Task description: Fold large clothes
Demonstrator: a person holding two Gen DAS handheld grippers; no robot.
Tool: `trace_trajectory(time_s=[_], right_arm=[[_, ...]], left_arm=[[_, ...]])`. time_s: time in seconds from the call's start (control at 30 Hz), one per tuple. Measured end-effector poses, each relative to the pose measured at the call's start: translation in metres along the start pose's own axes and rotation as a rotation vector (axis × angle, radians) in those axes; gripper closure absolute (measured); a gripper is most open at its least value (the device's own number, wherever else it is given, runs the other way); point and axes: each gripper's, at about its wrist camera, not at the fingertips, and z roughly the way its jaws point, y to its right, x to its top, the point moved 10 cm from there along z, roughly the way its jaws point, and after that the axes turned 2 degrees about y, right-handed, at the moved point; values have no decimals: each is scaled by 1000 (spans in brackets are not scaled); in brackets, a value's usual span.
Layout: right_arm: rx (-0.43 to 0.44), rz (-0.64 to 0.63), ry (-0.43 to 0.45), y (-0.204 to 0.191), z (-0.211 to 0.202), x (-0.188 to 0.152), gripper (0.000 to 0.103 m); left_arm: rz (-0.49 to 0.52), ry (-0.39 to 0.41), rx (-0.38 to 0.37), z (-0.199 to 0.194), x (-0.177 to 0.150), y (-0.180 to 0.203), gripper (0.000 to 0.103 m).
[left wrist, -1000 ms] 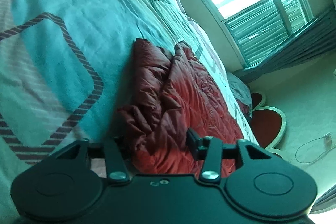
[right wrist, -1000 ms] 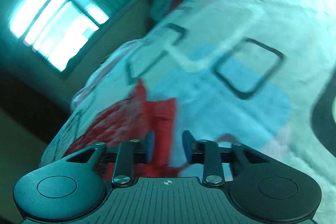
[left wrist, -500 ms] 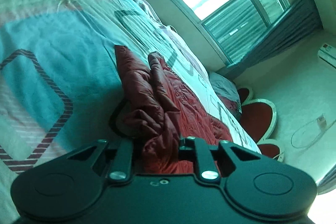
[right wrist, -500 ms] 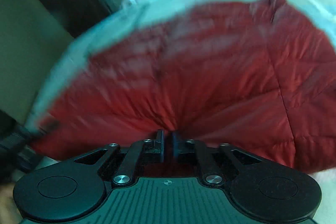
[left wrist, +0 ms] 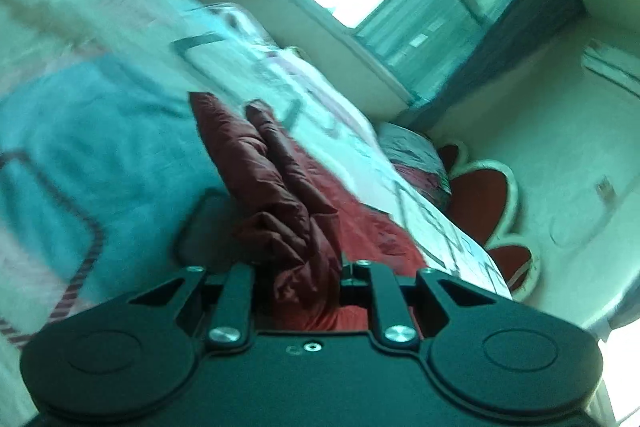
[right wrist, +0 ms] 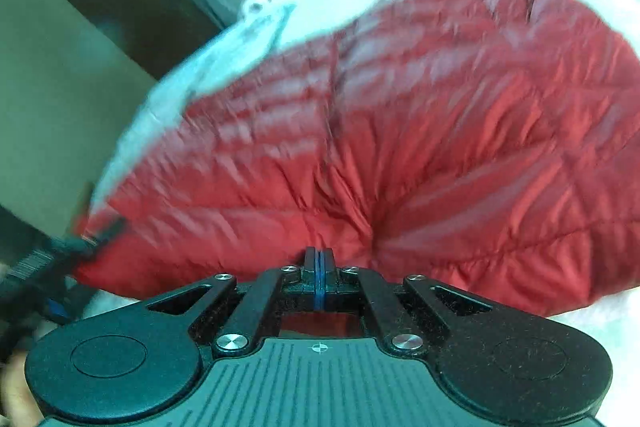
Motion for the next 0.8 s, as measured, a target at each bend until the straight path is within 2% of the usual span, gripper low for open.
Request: trace_trajectory(time_s=[0.17,0.37,0.4,0.5,0.6,0.73,0.8], right_arm=[[30,57,-5,7,11,3,103],[40,98,-7,12,12,7,103],[38,111,5,14,6,10,103],[55,111,126,20,-38,32,103],[-43,82,258,49,-85,54,103],[-243,160,426,128,-143,76,103],[-290,216,450,164,-155,79,103]], left_arm=[[205,-17,-39,5,3,60,86],[350,-54,-93,18,-7,110,86],[370,-57,-99,20,-9,117,86],[411,-75,-107,26,-14,130,86],[431,-90,-127,30,-21,145,86],[468,-101,-133,38,-32,167,86],[487,-110,-131,46,-40,179,86]])
